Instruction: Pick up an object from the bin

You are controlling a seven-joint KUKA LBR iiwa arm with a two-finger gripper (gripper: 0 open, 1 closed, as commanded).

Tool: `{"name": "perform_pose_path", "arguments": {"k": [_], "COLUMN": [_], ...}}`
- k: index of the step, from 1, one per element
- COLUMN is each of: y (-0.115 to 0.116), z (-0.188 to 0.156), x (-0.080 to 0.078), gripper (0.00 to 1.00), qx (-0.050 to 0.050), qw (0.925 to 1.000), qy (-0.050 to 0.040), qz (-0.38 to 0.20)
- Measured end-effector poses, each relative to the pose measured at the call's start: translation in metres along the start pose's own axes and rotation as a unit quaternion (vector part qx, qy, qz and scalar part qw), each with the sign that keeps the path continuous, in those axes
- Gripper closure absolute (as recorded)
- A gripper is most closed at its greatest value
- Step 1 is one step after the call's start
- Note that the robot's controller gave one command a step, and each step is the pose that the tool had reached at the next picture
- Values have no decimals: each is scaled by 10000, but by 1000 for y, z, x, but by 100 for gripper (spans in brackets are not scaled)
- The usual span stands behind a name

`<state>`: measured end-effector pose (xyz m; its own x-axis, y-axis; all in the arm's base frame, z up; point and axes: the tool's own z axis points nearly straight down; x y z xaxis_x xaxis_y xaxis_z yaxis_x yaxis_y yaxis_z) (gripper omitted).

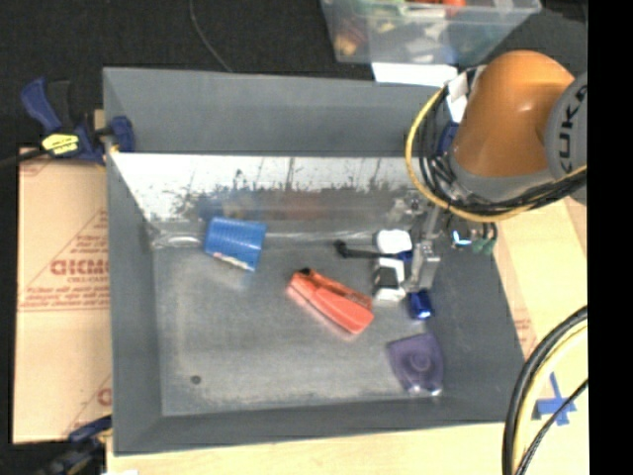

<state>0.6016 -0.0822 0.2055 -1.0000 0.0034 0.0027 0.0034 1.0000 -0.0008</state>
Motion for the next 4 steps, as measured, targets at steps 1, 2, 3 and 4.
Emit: {"name": "perform_pose_path", "arguments": {"k": [1, 2, 3, 4], "y": [0, 32, 52, 74], "z": [-4, 36, 40, 86], "x": [-2, 43, -3, 40], "gripper": [0, 0, 0, 0], "qx": [5, -7, 7, -5], "qw": [10000, 9999, 9995, 9979], "qy": [-37, -14, -117, -13], "qz": [-10, 131, 303, 646]}}
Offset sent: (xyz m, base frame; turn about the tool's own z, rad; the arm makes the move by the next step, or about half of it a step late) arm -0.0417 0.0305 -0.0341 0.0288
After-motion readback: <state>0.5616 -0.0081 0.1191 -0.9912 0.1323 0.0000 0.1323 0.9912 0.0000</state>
